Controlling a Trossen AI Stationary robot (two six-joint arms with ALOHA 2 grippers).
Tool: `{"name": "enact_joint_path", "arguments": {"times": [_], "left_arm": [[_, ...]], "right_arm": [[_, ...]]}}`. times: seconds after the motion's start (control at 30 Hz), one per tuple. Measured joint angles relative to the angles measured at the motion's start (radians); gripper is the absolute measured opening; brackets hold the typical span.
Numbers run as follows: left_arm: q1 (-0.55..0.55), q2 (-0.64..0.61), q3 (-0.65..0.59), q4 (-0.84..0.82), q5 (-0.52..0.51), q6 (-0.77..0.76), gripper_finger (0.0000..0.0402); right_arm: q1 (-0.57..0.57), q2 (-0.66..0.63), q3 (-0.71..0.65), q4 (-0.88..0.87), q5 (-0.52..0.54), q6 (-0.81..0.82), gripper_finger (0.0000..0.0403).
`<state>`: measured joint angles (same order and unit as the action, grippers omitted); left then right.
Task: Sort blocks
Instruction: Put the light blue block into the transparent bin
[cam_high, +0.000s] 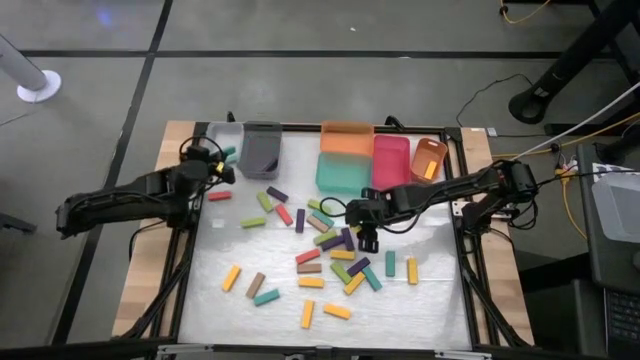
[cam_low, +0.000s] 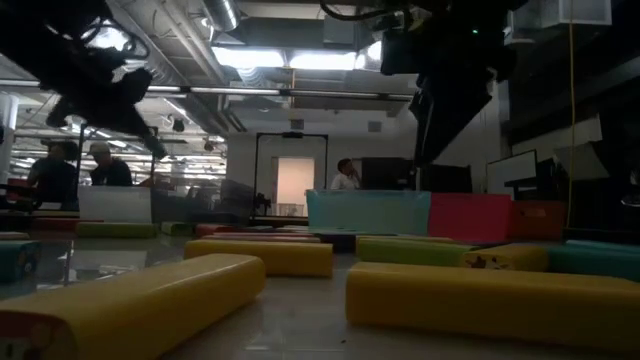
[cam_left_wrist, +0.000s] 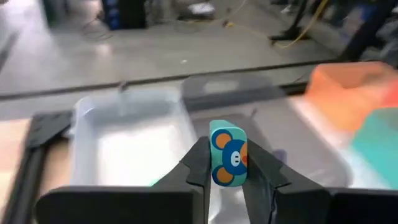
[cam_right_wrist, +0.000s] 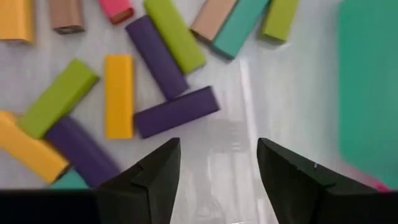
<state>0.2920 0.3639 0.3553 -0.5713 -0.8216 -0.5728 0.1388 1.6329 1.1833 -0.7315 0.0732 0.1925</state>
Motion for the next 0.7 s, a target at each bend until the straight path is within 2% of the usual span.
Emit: {"name": "enact_joint_path", "arguments": {"times": [0.3,0.53,0.7], "left_arm": [[0.0,0.008,0.0,-0.189,-0.055,-0.113,0.0058],[0.0,0.028,0.0,-0.194,-0.054,-0.164,0.0079],[0.0,0.05,-0.001,-0.167,-0.054,-0.167,0.0108]], "right_arm": [[0.086,0.001,-0.001,0.02,-0.021,-0.022,0.0209],[0.146,0.047,-0.001,0.081,-0.014,-0.047,0.0209],[0.159,0.109,-0.001,0.124,-0.016,-0.043,0.0209]]}}
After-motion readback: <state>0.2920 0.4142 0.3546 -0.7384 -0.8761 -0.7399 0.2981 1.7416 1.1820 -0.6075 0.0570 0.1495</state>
